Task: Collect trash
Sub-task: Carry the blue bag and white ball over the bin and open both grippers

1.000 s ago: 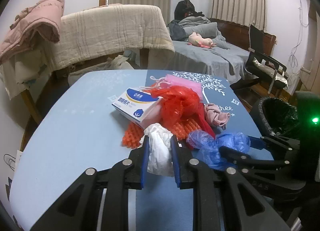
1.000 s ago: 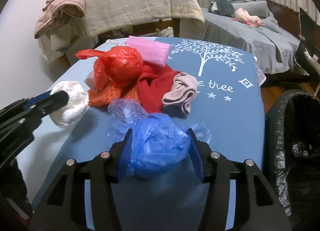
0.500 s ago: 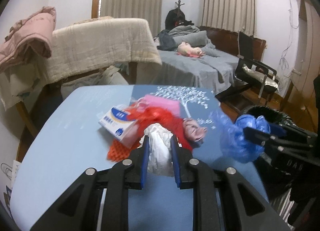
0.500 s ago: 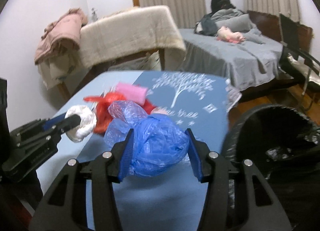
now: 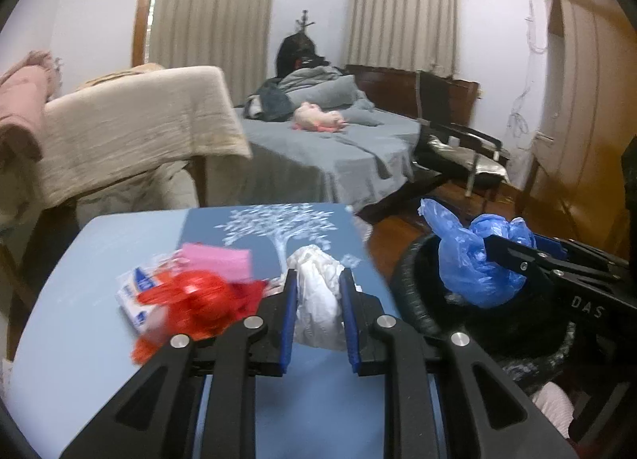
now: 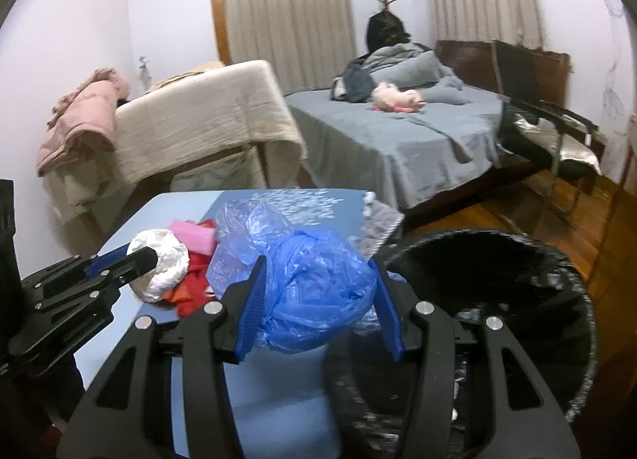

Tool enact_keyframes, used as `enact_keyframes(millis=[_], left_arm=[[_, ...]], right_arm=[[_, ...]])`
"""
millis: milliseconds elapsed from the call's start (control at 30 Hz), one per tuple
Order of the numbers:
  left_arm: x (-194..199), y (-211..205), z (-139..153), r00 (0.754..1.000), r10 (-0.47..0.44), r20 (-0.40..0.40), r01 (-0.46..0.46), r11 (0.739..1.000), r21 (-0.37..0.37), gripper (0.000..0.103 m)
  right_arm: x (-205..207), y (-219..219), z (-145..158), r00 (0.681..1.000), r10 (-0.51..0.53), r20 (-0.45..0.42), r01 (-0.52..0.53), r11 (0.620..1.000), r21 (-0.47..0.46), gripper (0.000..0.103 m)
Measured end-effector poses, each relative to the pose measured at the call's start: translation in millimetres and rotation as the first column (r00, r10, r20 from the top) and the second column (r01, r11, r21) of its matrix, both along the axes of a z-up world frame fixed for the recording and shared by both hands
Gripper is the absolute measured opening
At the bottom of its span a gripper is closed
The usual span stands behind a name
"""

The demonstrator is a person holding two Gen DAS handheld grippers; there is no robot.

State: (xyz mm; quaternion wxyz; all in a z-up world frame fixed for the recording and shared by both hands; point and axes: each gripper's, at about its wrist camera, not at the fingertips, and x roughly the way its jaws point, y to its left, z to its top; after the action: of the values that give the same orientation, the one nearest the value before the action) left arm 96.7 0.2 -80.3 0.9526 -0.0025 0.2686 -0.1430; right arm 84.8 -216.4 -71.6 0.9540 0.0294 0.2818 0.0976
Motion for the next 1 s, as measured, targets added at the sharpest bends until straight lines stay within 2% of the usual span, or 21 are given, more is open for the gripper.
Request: enact_keyframes(millis=[533, 1000], left_arm=[[16.2, -92.8, 5.6, 0.984, -0.175, 0.020, 0.175, 0.984, -0.018, 0.021], [30.2, -170.9, -7.1, 0.948, -0.320, -0.007, 0.319, 0.947, -0.030, 0.022]], right_arm=[[-15.7, -79.6, -4.8, 0.983, -0.185, 0.018, 0.185, 0.983, -0.013, 0.049], [-24.2, -150.7, -24.1, 0.938, -0.347, -0.011, 0.347, 0.937, -0.037, 0.052]])
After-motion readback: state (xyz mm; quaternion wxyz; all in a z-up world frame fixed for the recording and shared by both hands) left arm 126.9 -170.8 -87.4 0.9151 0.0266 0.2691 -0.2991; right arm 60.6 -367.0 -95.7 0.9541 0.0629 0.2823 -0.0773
